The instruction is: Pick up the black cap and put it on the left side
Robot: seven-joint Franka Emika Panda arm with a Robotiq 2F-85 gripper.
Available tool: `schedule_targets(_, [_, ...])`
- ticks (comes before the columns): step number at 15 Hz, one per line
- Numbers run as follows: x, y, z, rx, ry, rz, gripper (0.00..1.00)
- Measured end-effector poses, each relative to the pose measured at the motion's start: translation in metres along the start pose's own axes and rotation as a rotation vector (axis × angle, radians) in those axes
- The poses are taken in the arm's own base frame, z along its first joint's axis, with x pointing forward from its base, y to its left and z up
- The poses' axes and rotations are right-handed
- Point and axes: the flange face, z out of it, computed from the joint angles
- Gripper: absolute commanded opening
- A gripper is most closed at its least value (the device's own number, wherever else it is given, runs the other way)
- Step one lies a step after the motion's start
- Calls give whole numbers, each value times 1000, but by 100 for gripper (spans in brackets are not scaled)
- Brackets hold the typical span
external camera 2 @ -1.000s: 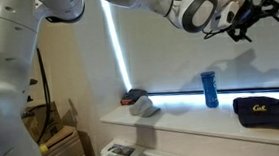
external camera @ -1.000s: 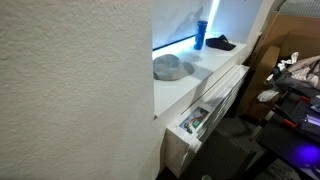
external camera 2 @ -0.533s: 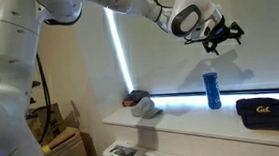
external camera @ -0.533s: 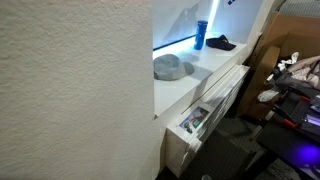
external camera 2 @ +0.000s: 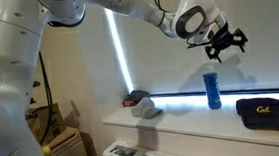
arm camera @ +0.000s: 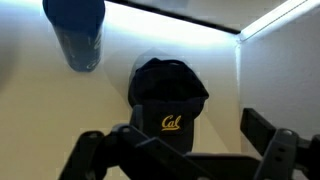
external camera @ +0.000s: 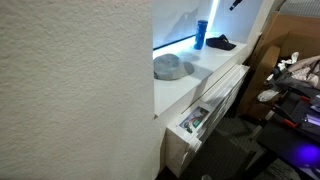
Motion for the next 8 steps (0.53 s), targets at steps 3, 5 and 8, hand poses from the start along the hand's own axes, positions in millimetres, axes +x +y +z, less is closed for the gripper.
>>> schedule_targets(3, [22,-14,31,9,80,47,100])
schedule_targets(5, [25,-16,42,12,91,49,100])
schedule_targets(8, [16,-7,44,16,73,44,100])
